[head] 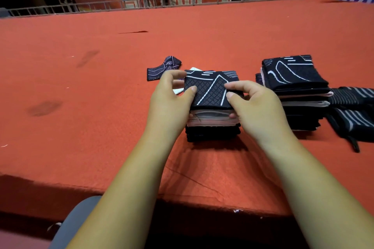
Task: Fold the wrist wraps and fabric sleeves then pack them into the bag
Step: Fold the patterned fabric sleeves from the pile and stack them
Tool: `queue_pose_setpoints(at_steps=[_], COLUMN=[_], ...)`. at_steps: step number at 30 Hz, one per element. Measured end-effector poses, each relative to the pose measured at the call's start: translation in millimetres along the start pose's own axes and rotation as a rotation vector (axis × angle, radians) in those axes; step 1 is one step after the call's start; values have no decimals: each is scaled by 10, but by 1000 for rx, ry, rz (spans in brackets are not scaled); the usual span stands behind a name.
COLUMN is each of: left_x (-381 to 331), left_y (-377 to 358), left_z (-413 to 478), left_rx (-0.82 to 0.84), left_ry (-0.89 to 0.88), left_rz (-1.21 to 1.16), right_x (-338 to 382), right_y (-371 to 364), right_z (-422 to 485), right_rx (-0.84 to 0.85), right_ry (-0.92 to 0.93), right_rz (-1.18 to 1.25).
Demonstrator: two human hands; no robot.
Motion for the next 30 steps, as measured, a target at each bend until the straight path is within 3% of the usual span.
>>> queue_pose_setpoints(at_steps=[8,17,21,26,30], left_x=[121,265,289,428,524], left_y=[-87,-151,-90,9,23], left_z=[35,39,71,148,282], left_rx=[34,133,164,157,127], left_ry=[-43,-132,-106,145,217], left_rz=[308,533,441,104,56], right_x=[-158,-223,-219,-174,-107], right_y=[-66,-120,-111,-112,-126], right_z=[16,5,6,43,73], right_rx=[88,157,158,150,156], right_ry=[75,46,9,-5,31], right_rz=[-300,-344,-312,-289,-278])
Point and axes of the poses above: each hand's wrist, its own z-axis towards the middle knuckle, its own y-axis out of the back of the hand, x = y × z, the point moved 2 cm from there along z, towards the middle knuckle, and after that the axes turned 7 degrees about z, right-handed, at the moved point
